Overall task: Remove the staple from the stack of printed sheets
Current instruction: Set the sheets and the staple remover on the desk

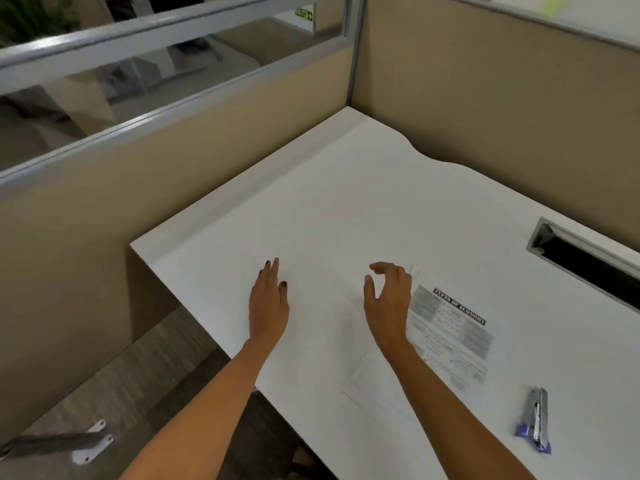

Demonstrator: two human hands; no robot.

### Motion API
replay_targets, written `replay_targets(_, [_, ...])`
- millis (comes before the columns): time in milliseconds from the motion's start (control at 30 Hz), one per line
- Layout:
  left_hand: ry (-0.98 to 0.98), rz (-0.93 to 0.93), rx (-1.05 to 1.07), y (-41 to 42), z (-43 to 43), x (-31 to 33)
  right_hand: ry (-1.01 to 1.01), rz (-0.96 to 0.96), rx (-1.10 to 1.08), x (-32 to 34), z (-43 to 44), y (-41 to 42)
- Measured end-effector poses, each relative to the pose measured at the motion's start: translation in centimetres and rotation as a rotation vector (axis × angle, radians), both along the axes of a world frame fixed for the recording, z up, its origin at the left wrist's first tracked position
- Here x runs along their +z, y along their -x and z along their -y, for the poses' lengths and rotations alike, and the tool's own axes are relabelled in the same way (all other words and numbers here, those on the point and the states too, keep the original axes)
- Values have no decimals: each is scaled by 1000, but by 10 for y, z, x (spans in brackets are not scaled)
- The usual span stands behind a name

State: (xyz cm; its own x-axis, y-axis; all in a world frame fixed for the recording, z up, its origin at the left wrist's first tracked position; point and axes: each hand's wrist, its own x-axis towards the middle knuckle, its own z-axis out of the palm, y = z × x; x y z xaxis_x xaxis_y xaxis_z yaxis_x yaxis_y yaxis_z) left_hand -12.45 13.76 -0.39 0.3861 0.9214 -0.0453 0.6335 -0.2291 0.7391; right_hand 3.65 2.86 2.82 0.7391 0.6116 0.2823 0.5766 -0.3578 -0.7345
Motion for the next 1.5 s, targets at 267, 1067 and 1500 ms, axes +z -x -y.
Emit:
replay_targets(267, [-191, -437, -8, 37, -54, -32, 42, -46, 296, -10, -120, 34])
replay_targets(1067, [-255, -502, 75, 38, -67, -54, 220, 0, 518, -39, -348, 67])
replay_targets(1500, [-235, -494, 75, 37, -68, -54, 497, 284, 570, -38, -357, 77])
